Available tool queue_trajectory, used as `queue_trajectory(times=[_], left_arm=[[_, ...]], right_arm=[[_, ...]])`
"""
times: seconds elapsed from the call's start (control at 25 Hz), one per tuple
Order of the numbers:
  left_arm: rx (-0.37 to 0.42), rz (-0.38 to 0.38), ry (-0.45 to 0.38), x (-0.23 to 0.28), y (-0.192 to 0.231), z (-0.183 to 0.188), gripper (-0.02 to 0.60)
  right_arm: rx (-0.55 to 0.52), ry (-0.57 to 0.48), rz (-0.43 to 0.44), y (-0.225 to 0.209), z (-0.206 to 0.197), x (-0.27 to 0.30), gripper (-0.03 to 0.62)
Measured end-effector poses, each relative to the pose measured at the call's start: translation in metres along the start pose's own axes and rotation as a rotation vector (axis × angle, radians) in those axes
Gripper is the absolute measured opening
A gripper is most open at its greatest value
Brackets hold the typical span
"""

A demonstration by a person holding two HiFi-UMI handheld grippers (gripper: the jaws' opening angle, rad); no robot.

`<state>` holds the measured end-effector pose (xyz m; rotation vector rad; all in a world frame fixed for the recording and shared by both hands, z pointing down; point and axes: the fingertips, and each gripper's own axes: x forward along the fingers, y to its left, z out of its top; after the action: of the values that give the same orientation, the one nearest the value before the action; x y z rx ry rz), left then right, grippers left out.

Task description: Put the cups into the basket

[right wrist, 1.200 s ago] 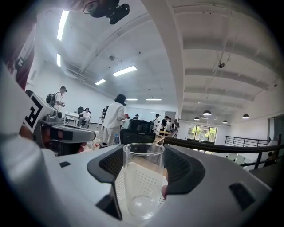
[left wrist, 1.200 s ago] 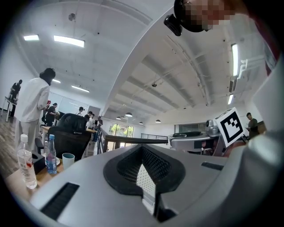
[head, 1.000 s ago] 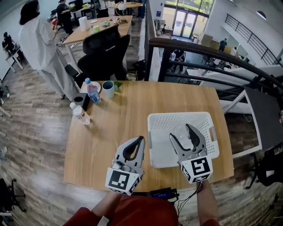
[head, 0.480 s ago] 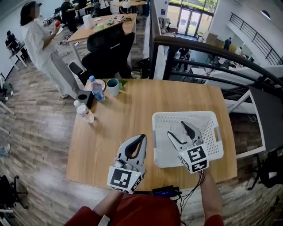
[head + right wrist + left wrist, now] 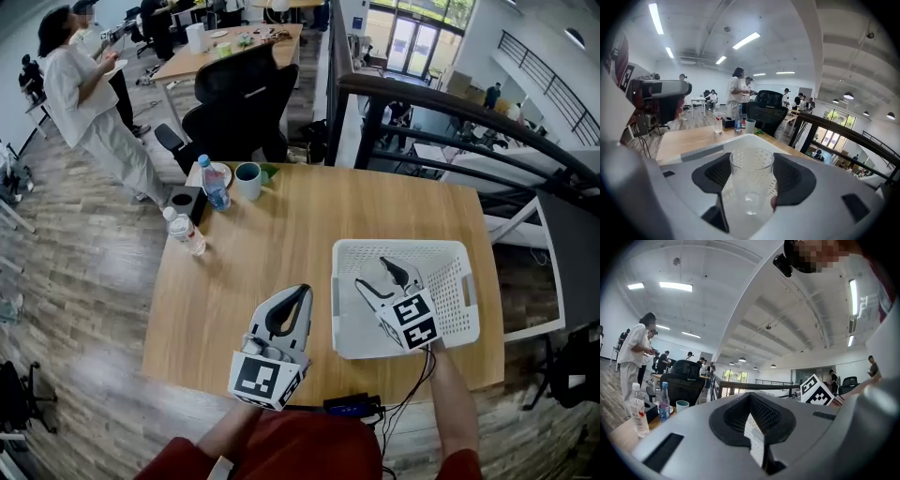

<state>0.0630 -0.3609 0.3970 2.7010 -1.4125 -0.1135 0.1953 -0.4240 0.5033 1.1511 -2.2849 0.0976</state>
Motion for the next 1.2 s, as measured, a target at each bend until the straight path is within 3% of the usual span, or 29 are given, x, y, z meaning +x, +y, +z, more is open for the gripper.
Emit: queue_trajectory(times=[0.52, 1.2], left_arm=[[0.002, 0.021, 0.017, 0.002, 0.004, -0.006, 0.006], [0.005, 0.018, 0.03, 0.002, 0.003, -0.011, 0.006]], right_arm=[[-0.065, 0.153, 0.106, 0.017, -0.039, 0.038, 0.278], [-0.066, 0.237, 0.157, 0.026, -0.069, 0.051, 0.276]])
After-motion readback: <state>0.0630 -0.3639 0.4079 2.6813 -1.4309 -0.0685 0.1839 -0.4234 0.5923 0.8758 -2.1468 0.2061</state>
